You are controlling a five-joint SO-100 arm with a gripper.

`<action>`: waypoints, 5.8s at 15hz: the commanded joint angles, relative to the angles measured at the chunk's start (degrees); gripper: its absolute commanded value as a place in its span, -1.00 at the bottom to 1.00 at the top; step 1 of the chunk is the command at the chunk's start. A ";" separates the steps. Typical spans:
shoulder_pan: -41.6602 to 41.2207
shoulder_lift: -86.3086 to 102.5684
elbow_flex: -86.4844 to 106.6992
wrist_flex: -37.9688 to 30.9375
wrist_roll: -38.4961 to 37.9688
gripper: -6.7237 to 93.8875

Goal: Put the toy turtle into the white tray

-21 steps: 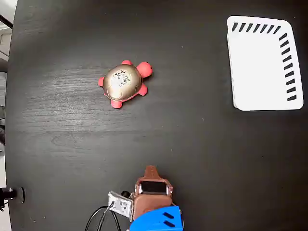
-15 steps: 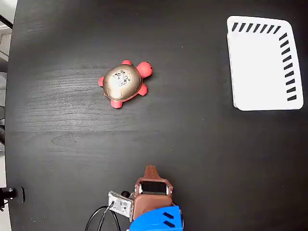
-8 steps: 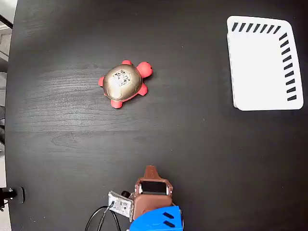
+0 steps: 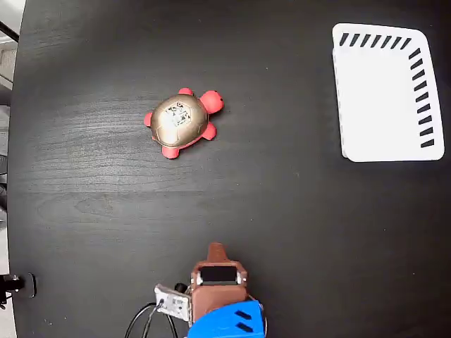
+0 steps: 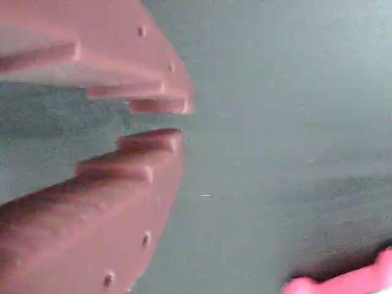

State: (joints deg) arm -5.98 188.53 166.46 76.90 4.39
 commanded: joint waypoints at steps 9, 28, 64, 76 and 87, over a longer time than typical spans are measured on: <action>-2.20 4.39 -0.35 0.18 0.09 -0.87; -3.96 -98.44 -78.31 -7.03 -14.59 -0.87; -5.19 -130.52 -104.50 2.99 -22.68 -0.88; 8.35 -96.68 -101.07 15.29 -19.07 -0.88; 40.25 -129.46 -139.66 11.07 -6.42 -0.88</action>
State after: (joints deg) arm 29.62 58.45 31.73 90.53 -3.16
